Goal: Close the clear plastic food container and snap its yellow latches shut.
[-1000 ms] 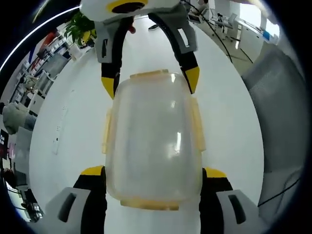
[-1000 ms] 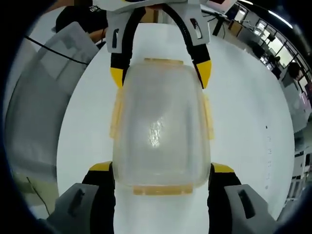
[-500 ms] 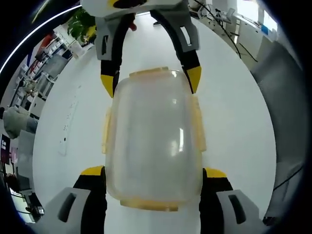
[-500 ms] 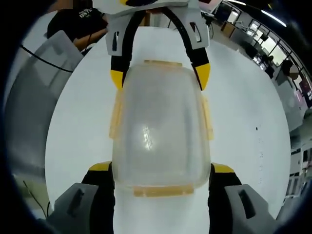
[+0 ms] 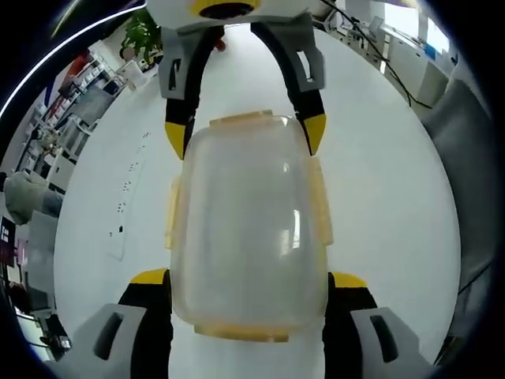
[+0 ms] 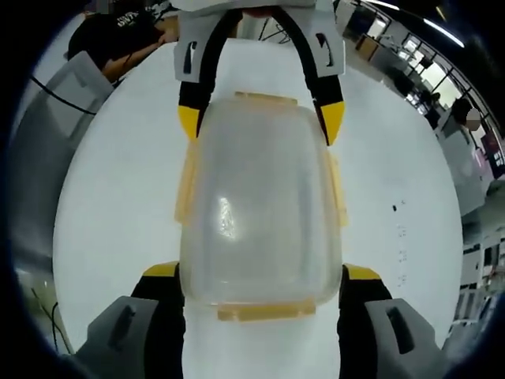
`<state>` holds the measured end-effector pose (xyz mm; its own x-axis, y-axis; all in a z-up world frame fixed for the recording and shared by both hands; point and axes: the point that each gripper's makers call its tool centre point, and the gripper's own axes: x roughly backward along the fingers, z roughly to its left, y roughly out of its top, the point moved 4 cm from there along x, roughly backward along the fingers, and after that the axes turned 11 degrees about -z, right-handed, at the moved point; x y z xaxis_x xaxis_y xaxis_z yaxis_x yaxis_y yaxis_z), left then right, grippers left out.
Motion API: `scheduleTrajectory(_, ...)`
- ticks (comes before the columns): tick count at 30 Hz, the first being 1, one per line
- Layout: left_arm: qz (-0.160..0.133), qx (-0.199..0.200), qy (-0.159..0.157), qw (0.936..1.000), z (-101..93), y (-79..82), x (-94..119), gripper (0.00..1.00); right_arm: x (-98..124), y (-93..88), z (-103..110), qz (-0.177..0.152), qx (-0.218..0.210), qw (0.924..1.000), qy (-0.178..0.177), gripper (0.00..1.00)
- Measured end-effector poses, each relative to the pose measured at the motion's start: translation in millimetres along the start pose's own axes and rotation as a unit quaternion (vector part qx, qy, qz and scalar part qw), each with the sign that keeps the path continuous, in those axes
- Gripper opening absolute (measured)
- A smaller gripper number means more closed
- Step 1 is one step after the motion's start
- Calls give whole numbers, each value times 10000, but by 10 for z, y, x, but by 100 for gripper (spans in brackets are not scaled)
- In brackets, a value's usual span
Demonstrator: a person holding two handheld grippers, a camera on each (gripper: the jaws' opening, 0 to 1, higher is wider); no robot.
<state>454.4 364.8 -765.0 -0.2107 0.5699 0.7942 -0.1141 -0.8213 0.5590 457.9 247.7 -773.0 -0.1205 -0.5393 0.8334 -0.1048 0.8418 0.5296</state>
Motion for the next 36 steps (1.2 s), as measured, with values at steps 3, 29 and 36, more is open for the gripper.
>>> scheduleTrajectory(3, -26, 19, 9, 10000, 1, 3, -2, 76, -5, -3, -10, 21, 36, 10000, -13, 77)
scheduleTrajectory(29, -137, -740, 733, 9945, 32, -54, -77, 95, 88, -119, -59, 300, 323, 9976, -525, 86)
scheduleTrajectory(36, -235, -193, 734, 9968, -68, -25, -6, 99, 294, -75, 15, -165, -12, 9966, -802, 100)
